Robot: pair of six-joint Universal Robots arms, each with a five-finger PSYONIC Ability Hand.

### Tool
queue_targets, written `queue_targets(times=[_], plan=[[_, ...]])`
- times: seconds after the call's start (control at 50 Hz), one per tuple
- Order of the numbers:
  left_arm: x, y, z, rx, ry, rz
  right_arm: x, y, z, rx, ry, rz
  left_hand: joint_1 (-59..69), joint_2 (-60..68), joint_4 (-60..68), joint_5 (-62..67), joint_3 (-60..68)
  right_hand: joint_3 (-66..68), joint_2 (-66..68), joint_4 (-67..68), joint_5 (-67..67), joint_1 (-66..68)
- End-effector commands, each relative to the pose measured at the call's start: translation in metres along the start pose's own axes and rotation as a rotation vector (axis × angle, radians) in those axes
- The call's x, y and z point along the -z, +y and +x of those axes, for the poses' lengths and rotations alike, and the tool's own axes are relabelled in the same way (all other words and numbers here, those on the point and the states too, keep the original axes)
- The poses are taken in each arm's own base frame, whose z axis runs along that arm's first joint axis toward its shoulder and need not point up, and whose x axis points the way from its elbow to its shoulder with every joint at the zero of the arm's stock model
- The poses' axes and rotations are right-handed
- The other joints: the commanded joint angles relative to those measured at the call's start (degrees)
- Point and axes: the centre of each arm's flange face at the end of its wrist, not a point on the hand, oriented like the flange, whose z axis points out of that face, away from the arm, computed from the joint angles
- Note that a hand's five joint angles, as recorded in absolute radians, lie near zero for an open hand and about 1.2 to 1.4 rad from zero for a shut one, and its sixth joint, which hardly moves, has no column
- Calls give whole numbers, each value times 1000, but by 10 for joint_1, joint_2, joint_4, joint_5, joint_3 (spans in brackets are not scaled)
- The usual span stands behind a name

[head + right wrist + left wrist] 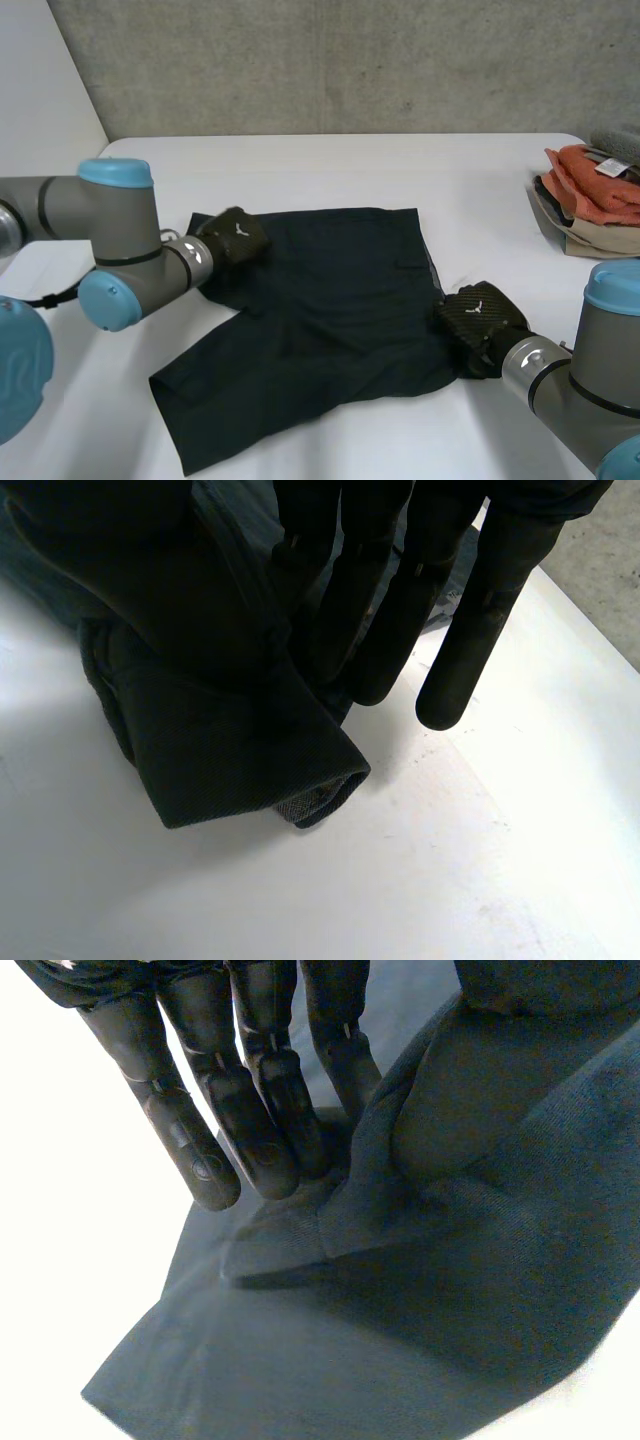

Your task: Fold the laundry.

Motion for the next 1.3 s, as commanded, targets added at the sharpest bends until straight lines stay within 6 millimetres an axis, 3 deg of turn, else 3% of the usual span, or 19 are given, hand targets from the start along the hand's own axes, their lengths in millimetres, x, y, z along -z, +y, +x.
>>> queue_targets(times=[0.02, 0.12, 0.22, 0.36, 0.44, 0.58, 0.66, 0.74, 0.84, 0.92, 1.06, 1.14, 1.22, 1.24, 1.3], plan=[[31, -6, -25, 14, -153, -98, 1, -1, -2, 3, -7, 5, 143, 116, 114, 135, 121, 116, 118, 112, 124, 148], [59, 2, -28, 41, -219, -213, 1, -1, -5, 6, -18, 3, 143, 116, 114, 135, 121, 116, 118, 112, 124, 148], [79, 16, -17, 97, -246, -302, 2, 0, -7, 13, -24, 1, 143, 116, 114, 135, 121, 116, 118, 112, 124, 148], [83, 31, 3, 186, -246, -369, 2, 0, -9, 22, -30, 2, 137, 110, 108, 129, 114, 116, 118, 112, 124, 148], [82, 34, 4, 232, -276, -397, 3, 0, -9, 25, -31, 3, 28, 1, -1, 20, 5, 116, 118, 112, 124, 148], [96, 16, -10, 315, -365, -357, 4, -1, -7, 24, -23, 7, -437, -463, -465, -444, -459, 116, 118, 112, 124, 148], [118, -1, -16, 371, -402, -306, 4, -2, -5, 19, -19, 11, -494, -521, -523, -502, -517, 116, 118, 112, 124, 148], [148, -14, -1, 422, -357, -282, 5, -3, -5, 19, -19, 11, -481, -508, -510, -489, -503, 116, 118, 112, 124, 148], [195, -22, 62, 478, -150, -306, 6, -4, -5, 16, -17, 13, -434, -461, -463, -442, -456, 116, 118, 112, 124, 148], [211, -19, 97, 503, -56, -319, 7, -5, -5, 17, -17, 18, -432, -459, -461, -440, -454, 116, 118, 112, 124, 148], [195, -6, 99, 539, -144, -317, 10, -5, -8, 19, -22, 18, -417, -444, -446, -425, -439, 116, 118, 112, 124, 148], [186, -3, 99, 533, -160, -319, 12, -5, -8, 19, -22, 18, -347, -373, -375, -354, -369, 116, 118, 112, 124, 148], [184, -5, 105, 537, -121, -308, 13, -5, -7, 20, -21, 12, -19, -46, -48, -27, -41, 116, 118, 112, 124, 148], [185, -8, 108, 539, -103, -296, 16, -5, -8, 19, -29, 2, 137, 110, 108, 129, 114, 116, 118, 112, 124, 148], [197, -13, 115, 524, -73, -292, 23, -4, -9, 20, -50, -30, 143, 116, 114, 135, 121, 116, 118, 112, 124, 148]])
